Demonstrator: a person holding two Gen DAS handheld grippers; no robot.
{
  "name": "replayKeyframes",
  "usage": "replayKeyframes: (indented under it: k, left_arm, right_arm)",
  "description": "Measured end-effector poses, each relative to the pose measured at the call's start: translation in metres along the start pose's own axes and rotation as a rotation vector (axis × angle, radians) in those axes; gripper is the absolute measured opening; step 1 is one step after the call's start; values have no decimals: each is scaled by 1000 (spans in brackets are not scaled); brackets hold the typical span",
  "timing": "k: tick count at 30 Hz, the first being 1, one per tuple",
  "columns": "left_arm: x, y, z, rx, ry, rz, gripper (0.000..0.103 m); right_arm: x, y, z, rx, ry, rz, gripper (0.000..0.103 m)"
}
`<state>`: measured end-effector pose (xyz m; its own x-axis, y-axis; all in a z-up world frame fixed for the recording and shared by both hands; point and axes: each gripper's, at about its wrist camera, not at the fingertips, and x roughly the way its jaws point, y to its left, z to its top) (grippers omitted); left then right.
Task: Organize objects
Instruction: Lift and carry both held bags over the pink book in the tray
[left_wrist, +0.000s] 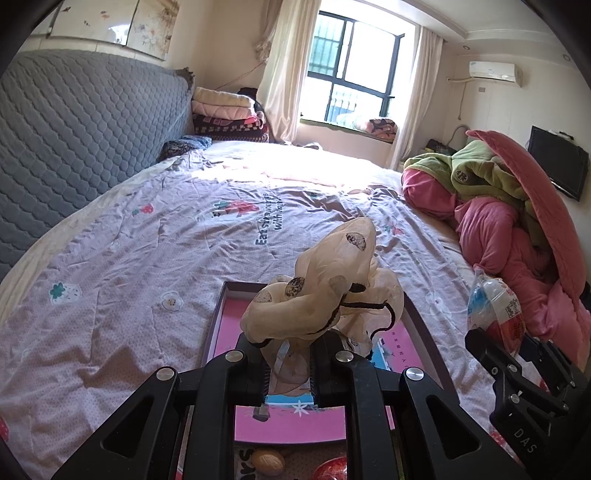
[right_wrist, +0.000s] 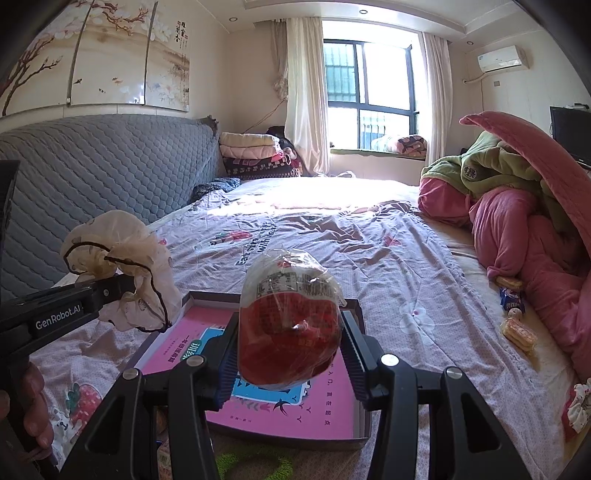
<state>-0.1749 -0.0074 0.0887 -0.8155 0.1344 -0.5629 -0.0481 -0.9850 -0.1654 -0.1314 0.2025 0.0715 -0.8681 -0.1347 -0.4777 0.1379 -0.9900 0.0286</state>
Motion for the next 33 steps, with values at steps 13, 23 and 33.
replayKeyframes:
  k: [13, 23, 33]
  left_arm:
    - [40, 19, -4, -28, 70, 38, 16]
    - [57, 14, -20, -3, 126, 43, 16]
    - [72, 18, -32, 3, 169, 58, 16]
  right_arm:
    - [25, -9, 5, -12, 33, 9, 50]
    - [44, -14, -9, -4, 96, -11, 50]
    - [53, -10, -15, -17, 125, -10, 50]
